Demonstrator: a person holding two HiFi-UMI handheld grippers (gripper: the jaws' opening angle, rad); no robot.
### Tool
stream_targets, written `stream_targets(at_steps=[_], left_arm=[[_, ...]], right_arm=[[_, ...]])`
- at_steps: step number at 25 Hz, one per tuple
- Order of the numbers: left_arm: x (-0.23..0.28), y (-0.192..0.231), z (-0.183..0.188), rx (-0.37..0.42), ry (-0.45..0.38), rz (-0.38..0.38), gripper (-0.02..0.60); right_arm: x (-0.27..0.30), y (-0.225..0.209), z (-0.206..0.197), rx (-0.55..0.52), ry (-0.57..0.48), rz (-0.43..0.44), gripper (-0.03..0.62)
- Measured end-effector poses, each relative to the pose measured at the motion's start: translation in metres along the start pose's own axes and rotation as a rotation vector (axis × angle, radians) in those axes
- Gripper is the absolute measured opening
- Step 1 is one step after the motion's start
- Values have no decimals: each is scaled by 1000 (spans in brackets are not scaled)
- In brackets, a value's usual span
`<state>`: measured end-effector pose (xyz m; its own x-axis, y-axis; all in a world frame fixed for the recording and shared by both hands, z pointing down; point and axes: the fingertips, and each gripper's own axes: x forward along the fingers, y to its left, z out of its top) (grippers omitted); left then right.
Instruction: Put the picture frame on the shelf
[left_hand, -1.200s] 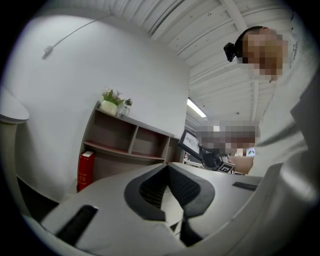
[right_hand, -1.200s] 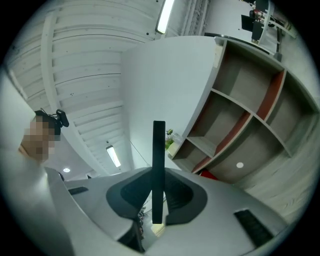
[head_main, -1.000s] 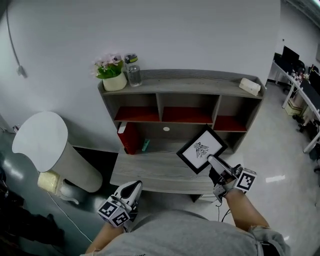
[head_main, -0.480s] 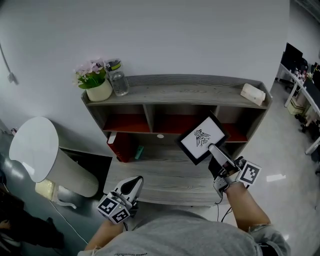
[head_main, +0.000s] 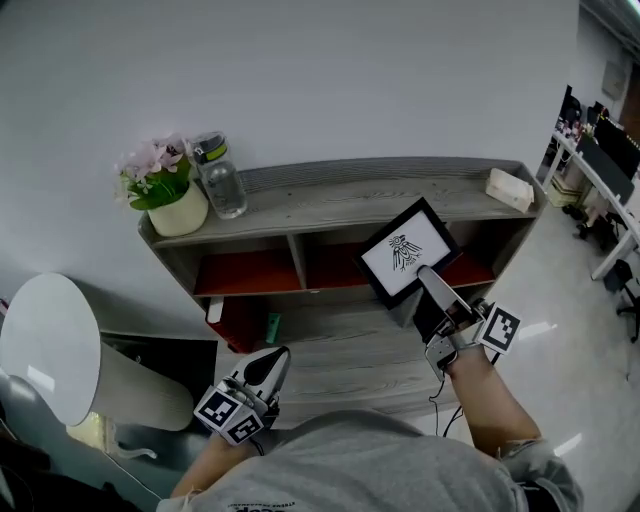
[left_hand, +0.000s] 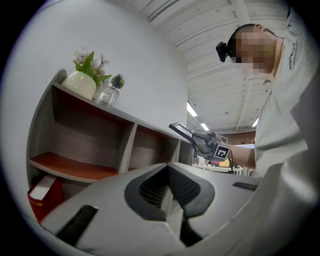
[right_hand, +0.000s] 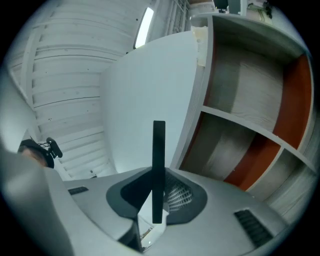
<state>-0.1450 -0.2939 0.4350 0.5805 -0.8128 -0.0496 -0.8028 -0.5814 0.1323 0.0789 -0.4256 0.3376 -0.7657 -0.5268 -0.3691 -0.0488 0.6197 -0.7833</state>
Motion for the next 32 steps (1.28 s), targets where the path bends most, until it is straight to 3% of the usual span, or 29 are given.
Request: stream_targets(at_steps=[4, 11, 32], left_arm=[[2, 33, 16, 10, -12, -71, 8], [-3, 70, 21, -6, -15, -125, 8], [-24, 100, 20, -44, -14, -113, 8]], right_arm=[[16, -4, -5, 2, -61, -54, 83], [40, -6, -9, 10, -143, -101, 83], [62, -25, -3, 140, -293, -190, 84]])
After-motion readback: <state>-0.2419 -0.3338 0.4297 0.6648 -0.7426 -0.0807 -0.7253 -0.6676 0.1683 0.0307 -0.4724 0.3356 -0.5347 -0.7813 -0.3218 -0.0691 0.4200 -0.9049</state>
